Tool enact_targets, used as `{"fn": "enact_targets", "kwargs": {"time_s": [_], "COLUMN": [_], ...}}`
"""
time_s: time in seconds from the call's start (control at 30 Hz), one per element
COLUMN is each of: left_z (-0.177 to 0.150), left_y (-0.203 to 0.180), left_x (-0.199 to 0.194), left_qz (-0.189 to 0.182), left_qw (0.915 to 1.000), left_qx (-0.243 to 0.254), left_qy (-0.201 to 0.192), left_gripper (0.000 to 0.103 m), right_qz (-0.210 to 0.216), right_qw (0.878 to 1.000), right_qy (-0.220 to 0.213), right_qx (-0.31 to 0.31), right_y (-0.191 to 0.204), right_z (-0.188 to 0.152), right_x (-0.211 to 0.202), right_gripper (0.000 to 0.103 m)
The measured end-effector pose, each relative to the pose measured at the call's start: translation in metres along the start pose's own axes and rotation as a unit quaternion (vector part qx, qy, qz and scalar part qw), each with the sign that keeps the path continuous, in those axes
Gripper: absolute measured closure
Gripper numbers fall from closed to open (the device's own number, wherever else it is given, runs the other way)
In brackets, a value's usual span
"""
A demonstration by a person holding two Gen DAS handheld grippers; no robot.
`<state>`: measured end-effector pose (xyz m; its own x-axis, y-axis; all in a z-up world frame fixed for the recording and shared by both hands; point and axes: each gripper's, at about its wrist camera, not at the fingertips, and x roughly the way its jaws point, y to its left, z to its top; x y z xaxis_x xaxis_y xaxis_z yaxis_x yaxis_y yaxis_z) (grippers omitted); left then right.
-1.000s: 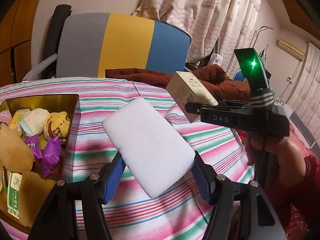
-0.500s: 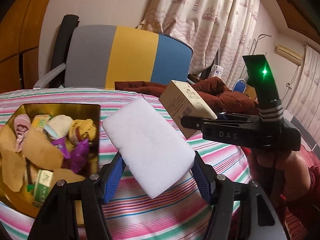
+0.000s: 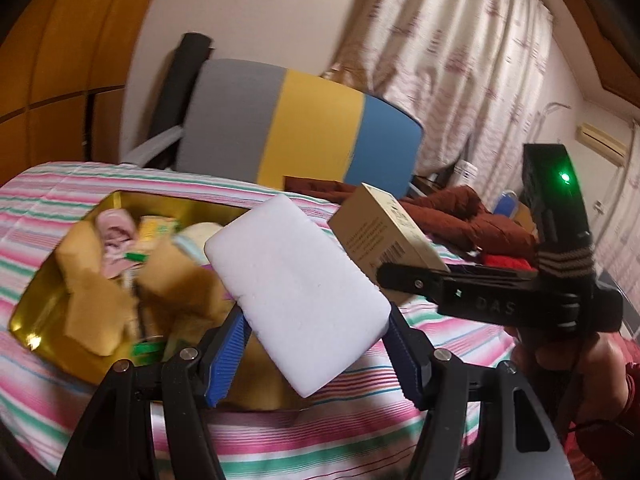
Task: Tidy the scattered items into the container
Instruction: 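Lower the white block and cream box into the gold tray and release both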
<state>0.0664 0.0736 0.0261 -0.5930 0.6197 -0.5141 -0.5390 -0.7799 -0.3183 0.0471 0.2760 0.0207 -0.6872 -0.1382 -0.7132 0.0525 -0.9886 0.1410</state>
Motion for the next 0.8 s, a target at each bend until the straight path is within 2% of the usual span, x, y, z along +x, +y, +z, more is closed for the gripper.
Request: {"fn": "enact_targets", "kwargs": {"time_s": [0.3, 0.53, 0.7, 0.8], "left_z": [-0.003, 0.003, 0.006, 0.007], "left_y": [0.073, 0.115, 0.129, 0.121], "left_x": [-0.025, -0.031, -0.021, -0.012], "left_qz": [0.063, 0.090, 0.079, 0.069], "left_qw": [0.9952, 0.9911, 0.9895, 0.9920], "left_qx": [-0.073, -0.097, -0.121, -0.104], "left_qy": [-0.013, -0.014, 0.001, 0.013], "left_gripper": [0.037, 0.036, 0.036, 0.036], "right_qz": [0.047, 0.074, 0.073, 0.071], "right_qw": [0.998, 0.994, 0.994, 0.995], "right_qy": [0.017, 0.027, 0.029, 0.034], "right_qx": [-0.047, -0.072, -0.072, -0.056], "right_y": [0.064, 0.099, 0.105, 0.099], "right_z": [0.005, 0.009, 0.013, 0.019], "right_x": [0.023, 0.038, 0.046, 0.052], "right_gripper": [0.052, 0.052, 0.052, 0.052]}}
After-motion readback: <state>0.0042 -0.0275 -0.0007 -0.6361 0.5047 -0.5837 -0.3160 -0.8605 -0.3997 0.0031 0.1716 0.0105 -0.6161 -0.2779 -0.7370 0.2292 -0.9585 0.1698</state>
